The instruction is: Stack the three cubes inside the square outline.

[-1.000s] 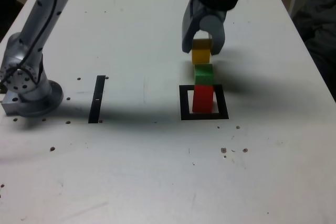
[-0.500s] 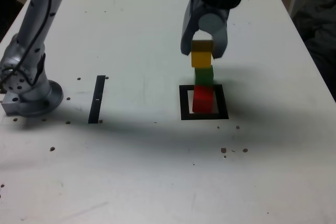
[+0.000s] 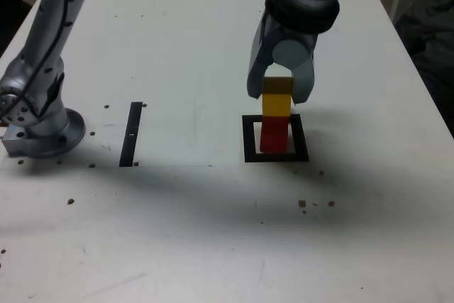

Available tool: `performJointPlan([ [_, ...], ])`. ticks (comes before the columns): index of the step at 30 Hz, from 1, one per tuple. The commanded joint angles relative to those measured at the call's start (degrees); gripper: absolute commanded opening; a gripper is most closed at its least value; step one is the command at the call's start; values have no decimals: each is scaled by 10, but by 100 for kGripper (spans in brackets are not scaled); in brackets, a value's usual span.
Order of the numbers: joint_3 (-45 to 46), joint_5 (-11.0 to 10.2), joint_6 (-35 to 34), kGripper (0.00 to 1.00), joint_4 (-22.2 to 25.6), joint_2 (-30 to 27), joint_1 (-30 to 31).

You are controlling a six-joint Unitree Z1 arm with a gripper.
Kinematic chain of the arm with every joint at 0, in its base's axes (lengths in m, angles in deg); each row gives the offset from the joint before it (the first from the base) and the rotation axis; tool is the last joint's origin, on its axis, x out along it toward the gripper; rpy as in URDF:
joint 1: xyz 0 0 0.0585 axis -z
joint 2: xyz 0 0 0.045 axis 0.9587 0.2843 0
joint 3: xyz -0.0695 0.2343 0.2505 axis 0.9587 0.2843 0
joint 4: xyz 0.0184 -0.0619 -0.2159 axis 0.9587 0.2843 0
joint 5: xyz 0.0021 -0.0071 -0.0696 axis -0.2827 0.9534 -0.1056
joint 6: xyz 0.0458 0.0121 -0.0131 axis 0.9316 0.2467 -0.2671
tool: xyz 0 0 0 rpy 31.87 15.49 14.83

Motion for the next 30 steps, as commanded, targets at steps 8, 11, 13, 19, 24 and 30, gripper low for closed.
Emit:
performJointPlan([
  [8,3,4,-2,25,2,14,3],
  [11,4,5,-2,25,1,17,3],
  [13,5,5,-2,25,0,19,3],
  [19,7,7,-2,25,-4,25,3],
  [24,9,8,-1,35,-7,28,3],
  [30,11,8,1,95,-10,27,3],
])
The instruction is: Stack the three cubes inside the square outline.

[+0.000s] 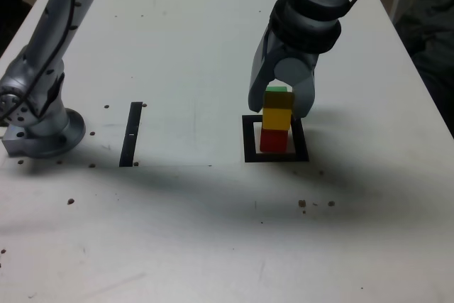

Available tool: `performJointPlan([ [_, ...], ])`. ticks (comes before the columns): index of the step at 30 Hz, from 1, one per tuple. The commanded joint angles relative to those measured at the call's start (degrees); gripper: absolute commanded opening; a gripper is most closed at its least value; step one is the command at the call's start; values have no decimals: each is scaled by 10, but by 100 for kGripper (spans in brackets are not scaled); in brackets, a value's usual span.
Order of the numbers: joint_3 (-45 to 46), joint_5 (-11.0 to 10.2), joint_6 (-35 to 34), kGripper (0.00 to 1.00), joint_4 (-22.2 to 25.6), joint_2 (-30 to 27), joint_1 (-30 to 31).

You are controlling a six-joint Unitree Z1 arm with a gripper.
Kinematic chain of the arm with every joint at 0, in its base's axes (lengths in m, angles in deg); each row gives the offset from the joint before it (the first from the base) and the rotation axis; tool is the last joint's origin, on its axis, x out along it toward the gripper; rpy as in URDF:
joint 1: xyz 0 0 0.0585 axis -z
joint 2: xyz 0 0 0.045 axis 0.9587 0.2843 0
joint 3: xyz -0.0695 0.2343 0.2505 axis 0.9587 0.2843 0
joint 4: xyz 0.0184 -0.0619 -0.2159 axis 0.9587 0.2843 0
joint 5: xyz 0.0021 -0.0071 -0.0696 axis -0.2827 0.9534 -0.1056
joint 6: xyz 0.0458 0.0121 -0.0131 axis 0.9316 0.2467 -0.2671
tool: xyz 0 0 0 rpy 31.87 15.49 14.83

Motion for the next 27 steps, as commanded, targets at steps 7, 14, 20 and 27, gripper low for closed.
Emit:
performJointPlan([
  [7,2,1,1,100,2,2,1],
  [14,4,-3,2,100,4,-2,0],
  [20,17,-21,2,100,9,-28,-8],
  [27,48,-41,6,100,7,-59,-37],
])
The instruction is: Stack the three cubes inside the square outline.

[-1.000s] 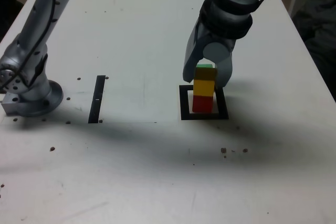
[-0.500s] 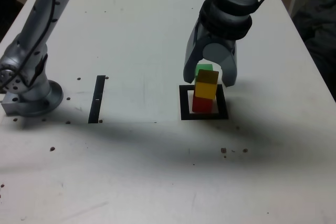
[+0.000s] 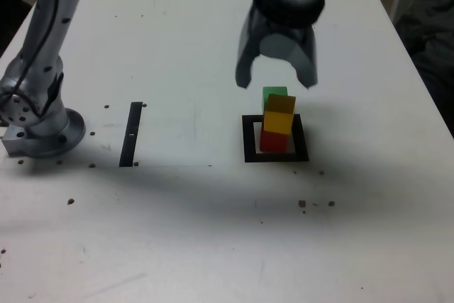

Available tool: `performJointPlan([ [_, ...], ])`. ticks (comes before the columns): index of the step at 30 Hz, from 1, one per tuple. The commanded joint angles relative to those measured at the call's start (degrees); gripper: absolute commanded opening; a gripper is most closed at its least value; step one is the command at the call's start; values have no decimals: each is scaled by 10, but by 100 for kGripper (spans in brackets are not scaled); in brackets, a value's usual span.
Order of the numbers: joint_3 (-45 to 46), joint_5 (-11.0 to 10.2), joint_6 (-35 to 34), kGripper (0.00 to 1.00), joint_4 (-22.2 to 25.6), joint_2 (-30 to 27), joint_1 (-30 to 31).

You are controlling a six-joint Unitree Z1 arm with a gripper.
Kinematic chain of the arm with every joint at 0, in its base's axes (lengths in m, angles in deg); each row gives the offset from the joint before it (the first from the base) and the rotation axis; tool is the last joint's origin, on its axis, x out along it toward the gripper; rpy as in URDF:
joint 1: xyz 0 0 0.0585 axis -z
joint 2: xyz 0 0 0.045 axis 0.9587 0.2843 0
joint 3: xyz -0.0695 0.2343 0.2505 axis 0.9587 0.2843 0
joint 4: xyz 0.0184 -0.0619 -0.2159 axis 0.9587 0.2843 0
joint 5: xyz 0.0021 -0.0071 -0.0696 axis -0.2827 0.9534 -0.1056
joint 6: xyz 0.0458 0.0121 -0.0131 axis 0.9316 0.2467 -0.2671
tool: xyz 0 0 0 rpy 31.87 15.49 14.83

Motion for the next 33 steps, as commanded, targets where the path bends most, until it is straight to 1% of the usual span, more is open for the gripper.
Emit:
performJointPlan([
  [1,12,-3,4,100,-2,-3,-14],
  [7,33,-5,20,100,-30,13,-39],
  [12,27,-4,32,99,-49,38,-46],
  [18,12,9,38,95,-53,67,-47],
  [22,5,19,39,89,-52,81,-47],
  [25,2,24,38,82,-51,86,-48],
  [27,1,26,37,74,-51,89,-49],
  [29,0,27,37,64,-51,90,-49],
  [33,-1,26,40,39,-57,92,-49],
])
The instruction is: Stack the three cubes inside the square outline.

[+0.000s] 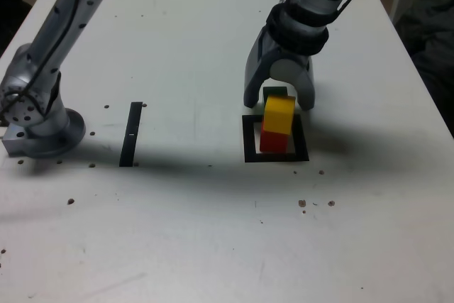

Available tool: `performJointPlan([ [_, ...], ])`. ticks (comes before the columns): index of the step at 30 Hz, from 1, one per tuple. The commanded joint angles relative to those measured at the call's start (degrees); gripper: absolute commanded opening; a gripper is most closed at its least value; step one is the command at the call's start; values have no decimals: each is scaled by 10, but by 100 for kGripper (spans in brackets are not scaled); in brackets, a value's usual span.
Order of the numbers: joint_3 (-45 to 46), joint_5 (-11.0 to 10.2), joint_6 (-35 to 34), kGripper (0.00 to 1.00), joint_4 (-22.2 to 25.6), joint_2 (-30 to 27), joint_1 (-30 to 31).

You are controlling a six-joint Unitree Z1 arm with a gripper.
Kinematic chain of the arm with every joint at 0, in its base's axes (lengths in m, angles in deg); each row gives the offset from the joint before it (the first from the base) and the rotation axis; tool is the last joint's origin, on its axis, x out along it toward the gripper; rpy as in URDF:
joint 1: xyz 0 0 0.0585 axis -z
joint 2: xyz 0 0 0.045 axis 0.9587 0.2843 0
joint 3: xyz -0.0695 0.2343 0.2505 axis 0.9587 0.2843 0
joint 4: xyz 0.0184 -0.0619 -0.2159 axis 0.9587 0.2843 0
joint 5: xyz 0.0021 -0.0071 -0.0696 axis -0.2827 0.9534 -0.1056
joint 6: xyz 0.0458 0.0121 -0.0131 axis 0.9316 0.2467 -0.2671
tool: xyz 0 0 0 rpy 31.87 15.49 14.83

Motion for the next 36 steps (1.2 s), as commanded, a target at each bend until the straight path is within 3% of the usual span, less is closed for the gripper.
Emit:
performJointPlan([
  [1,-4,-1,3,34,-4,2,-2],
  [5,-4,-2,7,24,-9,2,-2],
  [26,-9,-2,10,24,-7,-2,-2],
  [36,-33,-56,11,24,29,-50,0],
])
